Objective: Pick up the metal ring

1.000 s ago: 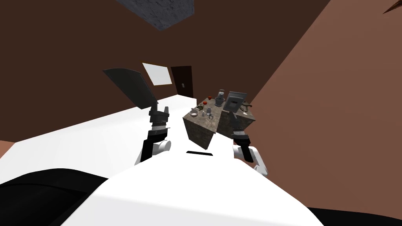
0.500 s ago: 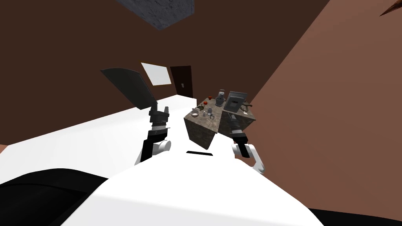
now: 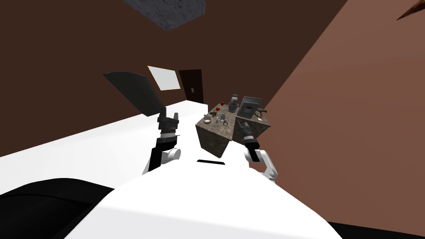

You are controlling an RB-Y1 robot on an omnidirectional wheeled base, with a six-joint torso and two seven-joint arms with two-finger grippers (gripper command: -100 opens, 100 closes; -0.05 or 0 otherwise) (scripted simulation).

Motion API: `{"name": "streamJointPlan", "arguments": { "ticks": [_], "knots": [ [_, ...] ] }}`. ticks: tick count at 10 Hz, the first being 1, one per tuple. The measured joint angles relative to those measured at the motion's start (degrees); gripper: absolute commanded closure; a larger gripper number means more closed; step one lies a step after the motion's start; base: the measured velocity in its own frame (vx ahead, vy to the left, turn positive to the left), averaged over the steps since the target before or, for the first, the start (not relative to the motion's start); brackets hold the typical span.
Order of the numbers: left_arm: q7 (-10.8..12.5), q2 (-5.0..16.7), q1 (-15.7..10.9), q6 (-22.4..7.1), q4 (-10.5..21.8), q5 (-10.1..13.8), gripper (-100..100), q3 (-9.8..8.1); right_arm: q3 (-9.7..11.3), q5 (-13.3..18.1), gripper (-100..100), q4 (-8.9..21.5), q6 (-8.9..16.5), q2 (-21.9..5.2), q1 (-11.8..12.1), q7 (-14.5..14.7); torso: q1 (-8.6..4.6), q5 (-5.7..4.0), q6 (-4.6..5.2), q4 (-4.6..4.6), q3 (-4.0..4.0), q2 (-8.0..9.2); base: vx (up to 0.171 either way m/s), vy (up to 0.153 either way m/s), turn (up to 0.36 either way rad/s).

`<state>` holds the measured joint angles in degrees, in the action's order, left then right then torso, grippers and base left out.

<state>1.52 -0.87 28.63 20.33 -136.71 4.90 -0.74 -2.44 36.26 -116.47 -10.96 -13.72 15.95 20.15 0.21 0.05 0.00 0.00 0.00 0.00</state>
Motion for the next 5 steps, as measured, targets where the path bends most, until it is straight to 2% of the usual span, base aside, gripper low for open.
{"name": "streamJointPlan", "arguments": {
  "ticks": [2,5],
  "knots": [
    [0.0,0.0,0.0,0.0,0.0,0.0,0,0.00,0.0,3.0,-100,0.8,1.1,-0.2,-0.6,0.8,-0.11,-0.01,0.00,-0.01,-0.02,-0.03,0.003,0.029,-0.021],
    [0.0,0.0,0.0,0.0,0.0,0.0,0,0.00,0.4,8.3,-100,3.5,4.4,-0.9,-2.7,2.9,-0.03,0.00,0.00,-0.01,-0.03,-0.05,0.003,0.051,-0.030]
  ]
}}
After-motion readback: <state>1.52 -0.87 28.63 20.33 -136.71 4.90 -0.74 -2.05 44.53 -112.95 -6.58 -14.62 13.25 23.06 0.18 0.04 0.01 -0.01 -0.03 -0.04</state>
